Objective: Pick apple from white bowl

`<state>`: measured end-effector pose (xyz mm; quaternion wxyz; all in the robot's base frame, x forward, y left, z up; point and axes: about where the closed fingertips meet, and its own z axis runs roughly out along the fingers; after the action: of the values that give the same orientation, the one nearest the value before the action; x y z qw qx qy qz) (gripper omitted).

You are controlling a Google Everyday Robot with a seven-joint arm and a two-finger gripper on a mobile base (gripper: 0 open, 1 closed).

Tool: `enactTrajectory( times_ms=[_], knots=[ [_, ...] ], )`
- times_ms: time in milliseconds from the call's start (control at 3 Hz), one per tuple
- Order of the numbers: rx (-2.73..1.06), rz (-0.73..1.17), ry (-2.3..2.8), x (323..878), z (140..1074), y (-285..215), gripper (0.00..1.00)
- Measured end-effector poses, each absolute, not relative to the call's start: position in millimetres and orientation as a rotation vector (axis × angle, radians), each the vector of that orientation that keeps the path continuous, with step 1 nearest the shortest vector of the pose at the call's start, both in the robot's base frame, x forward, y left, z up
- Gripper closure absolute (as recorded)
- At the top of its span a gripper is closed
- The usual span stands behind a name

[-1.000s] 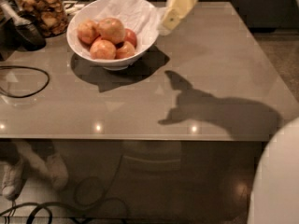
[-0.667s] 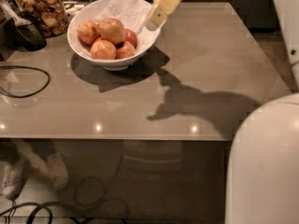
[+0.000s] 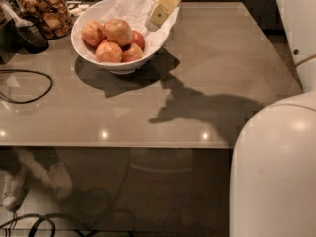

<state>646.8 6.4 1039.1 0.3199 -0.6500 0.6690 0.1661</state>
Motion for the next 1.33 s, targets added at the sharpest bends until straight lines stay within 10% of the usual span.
enactTrajectory(
  times_ms=[1333],
  knots=[
    [-1.566, 0.503, 1.648, 706, 1018, 56, 0.0]
  ],
)
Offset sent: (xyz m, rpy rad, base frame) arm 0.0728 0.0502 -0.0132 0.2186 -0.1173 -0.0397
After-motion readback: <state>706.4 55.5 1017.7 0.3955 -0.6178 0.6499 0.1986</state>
